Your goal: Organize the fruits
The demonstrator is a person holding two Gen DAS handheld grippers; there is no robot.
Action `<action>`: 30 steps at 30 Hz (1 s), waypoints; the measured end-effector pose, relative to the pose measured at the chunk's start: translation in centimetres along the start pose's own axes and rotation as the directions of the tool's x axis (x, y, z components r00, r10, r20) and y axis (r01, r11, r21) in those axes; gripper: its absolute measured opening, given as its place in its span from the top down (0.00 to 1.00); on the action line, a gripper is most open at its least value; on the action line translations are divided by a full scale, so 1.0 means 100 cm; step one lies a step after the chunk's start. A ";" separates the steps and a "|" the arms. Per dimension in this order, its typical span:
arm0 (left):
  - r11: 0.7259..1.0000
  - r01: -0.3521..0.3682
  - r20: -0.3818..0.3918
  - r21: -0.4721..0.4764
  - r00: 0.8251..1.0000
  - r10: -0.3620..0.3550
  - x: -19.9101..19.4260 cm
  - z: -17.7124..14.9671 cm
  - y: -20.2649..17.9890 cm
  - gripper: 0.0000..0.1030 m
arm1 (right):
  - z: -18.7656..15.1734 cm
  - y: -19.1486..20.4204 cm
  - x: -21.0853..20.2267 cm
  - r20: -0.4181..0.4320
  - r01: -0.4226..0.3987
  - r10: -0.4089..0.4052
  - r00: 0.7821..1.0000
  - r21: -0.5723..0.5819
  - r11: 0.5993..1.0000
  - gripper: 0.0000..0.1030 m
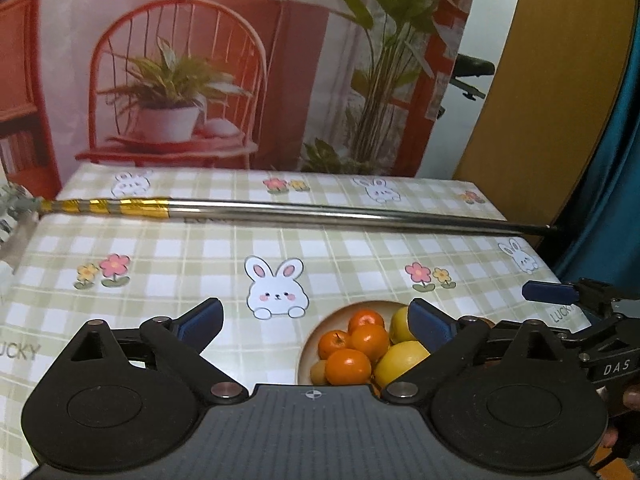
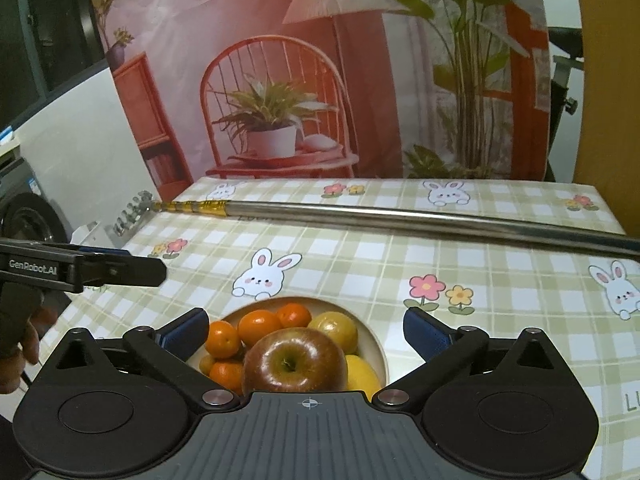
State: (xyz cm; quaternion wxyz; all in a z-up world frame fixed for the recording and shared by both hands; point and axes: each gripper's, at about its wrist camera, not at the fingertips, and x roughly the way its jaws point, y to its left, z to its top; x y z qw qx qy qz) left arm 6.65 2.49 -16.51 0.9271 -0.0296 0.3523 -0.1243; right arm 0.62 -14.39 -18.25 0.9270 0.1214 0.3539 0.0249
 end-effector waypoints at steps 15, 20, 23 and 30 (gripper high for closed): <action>0.998 -0.064 0.059 -0.028 0.996 0.066 -0.032 0.007 -0.002 0.00 | 0.006 0.009 -0.022 0.041 0.013 -0.013 0.999 -0.006 1.000 0.00; 0.997 -0.075 0.091 -0.020 0.993 0.077 -0.045 0.012 -0.005 0.00 | 0.011 0.010 -0.032 0.060 0.022 -0.021 0.998 -0.004 1.000 0.00; 0.996 -0.087 0.112 -0.007 0.990 0.087 -0.055 0.018 -0.008 0.00 | 0.015 0.012 -0.040 0.077 0.029 -0.029 0.997 -0.004 1.000 0.00; 0.985 -0.165 0.213 0.057 0.966 0.150 -0.090 0.044 -0.024 0.00 | 0.045 0.014 -0.069 0.146 0.063 -0.062 0.987 0.001 0.998 0.00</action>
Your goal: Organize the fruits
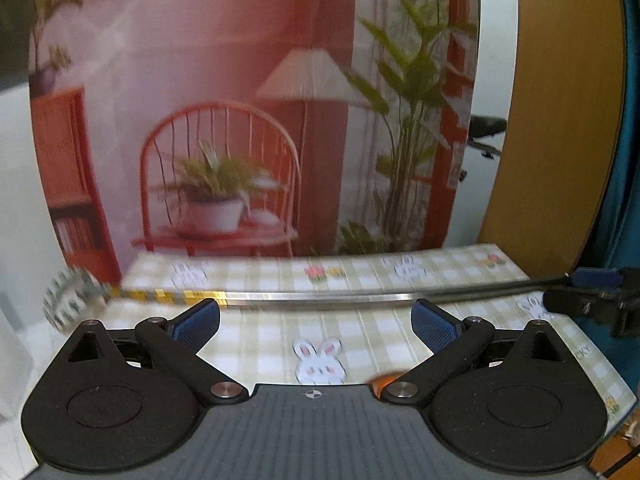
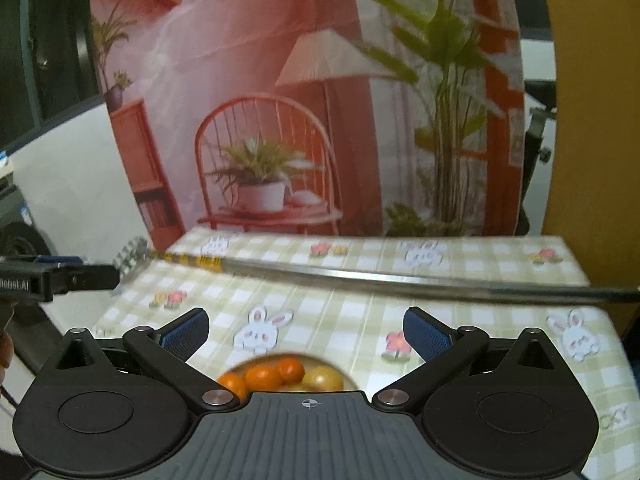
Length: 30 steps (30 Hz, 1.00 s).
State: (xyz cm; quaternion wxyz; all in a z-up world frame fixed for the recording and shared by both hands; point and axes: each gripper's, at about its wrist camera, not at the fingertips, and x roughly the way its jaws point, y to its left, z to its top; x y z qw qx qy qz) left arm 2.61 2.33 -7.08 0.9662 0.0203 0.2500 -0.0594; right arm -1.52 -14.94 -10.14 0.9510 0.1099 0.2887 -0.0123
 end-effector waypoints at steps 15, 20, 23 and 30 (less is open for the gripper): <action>1.000 -0.029 0.180 0.011 0.983 0.027 -0.063 0.058 -0.015 0.00 | 0.084 0.005 -0.065 0.225 0.110 -0.103 0.969 -0.018 0.994 0.00; 1.000 -0.028 0.186 0.013 0.982 0.025 -0.069 0.060 -0.018 0.00 | 0.090 0.007 -0.075 0.249 0.110 -0.103 0.963 -0.015 0.994 0.00; 1.000 -0.026 0.190 0.007 0.982 0.024 -0.070 0.058 -0.016 0.00 | 0.091 0.009 -0.077 0.250 0.115 -0.109 0.962 -0.010 0.993 0.00; 1.000 -0.027 0.189 0.003 0.982 0.026 -0.071 0.057 -0.015 0.00 | 0.091 0.009 -0.078 0.247 0.114 -0.110 0.963 0.000 0.993 0.00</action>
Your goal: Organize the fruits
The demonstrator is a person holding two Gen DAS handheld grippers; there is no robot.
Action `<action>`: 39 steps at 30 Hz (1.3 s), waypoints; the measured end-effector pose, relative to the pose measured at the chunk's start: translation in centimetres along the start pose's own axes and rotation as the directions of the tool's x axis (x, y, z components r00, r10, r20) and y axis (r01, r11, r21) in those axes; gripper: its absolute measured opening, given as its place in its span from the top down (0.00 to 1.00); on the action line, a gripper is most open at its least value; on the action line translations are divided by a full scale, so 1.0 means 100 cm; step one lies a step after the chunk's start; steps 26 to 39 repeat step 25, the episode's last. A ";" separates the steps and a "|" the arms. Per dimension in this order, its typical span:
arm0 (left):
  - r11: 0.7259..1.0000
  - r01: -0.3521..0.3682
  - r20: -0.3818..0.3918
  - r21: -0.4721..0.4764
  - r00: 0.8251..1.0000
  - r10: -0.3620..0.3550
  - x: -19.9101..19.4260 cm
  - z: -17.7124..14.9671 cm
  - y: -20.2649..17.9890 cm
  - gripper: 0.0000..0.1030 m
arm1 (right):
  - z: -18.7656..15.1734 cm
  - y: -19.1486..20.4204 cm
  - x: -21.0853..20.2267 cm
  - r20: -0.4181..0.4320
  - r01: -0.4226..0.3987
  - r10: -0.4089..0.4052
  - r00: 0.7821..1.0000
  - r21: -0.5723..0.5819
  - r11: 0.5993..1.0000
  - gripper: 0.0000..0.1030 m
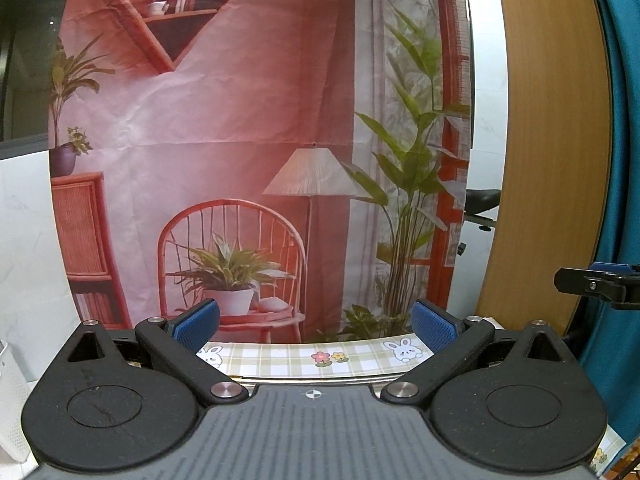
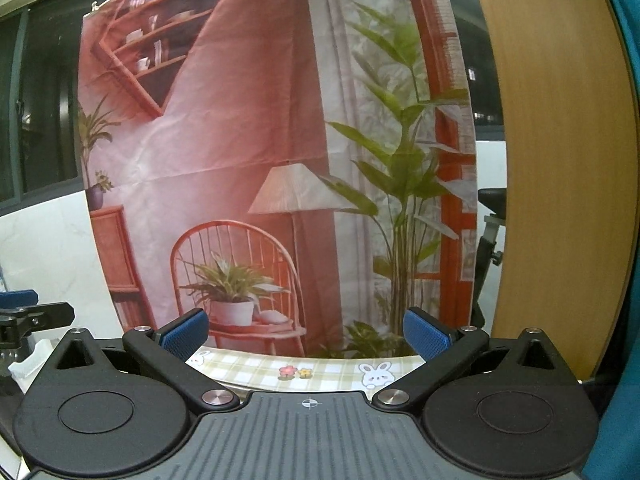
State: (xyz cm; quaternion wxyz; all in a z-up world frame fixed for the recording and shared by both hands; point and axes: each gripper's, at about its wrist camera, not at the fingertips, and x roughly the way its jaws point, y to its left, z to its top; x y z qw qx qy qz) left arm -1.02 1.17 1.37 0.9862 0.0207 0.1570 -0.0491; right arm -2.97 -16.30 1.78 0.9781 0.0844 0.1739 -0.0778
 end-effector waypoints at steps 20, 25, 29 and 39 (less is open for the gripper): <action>1.000 0.014 -0.003 -0.014 1.000 -0.014 0.003 0.002 0.004 0.00 | 0.000 -0.003 0.001 -0.005 0.001 -0.001 1.000 0.008 1.000 0.00; 1.000 0.004 -0.002 -0.014 1.000 -0.004 0.004 0.001 0.005 0.00 | 0.000 -0.003 0.001 -0.005 0.001 -0.001 1.000 0.009 1.000 0.00; 1.000 0.004 -0.002 -0.014 1.000 -0.004 0.004 0.001 0.005 0.00 | 0.000 -0.003 0.001 -0.005 0.001 -0.001 1.000 0.009 1.000 0.00; 1.000 0.004 -0.002 -0.014 1.000 -0.004 0.004 0.001 0.005 0.00 | 0.000 -0.003 0.001 -0.005 0.001 -0.001 1.000 0.009 1.000 0.00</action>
